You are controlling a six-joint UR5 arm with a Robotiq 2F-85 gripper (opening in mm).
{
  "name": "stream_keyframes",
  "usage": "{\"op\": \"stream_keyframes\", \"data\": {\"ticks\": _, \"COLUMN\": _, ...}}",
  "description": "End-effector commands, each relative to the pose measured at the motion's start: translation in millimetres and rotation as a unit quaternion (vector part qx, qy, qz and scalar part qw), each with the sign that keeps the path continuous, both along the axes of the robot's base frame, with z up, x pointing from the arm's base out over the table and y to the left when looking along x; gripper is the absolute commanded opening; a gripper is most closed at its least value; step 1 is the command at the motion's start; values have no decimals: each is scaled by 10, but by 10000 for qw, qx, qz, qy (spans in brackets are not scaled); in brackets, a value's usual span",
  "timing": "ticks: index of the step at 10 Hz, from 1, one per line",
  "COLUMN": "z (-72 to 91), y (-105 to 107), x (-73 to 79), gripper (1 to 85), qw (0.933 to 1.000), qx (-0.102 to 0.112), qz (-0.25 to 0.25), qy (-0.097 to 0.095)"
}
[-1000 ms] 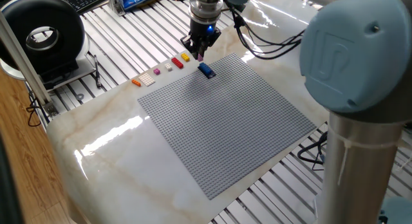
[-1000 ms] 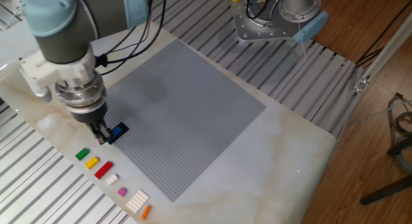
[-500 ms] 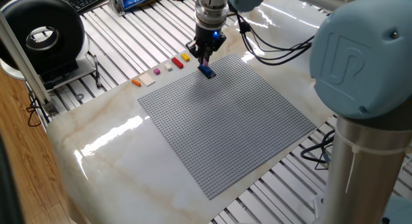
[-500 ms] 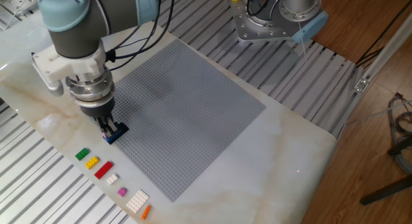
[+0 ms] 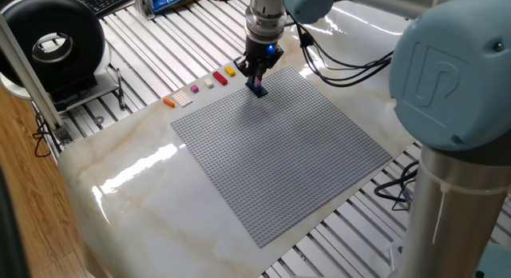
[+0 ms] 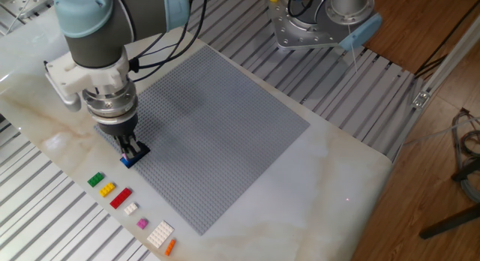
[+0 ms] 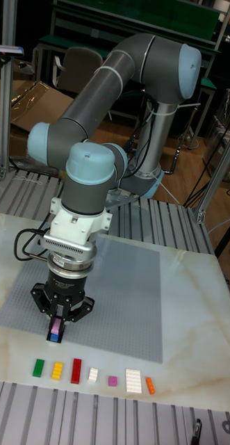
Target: Stack small Lego blocks one on top of the other
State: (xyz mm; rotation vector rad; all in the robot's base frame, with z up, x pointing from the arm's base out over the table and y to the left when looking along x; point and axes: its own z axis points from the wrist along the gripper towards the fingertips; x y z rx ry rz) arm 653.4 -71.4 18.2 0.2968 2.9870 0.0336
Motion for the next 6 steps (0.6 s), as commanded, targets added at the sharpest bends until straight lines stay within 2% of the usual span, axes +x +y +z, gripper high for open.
{"op": "stream_keyframes", "data": {"ticks": 1, "z": -9, "y": 17, "x": -26, "gripper": 10, "qw": 10000, "qx": 39, "qz": 53, "qy": -6}}
{"op": "stream_keyframes", "data": {"ticks": 6, "z": 2, "y": 21, "x": -56, "gripper": 10, "qw": 9993, "qx": 50, "qz": 365, "qy": 13}}
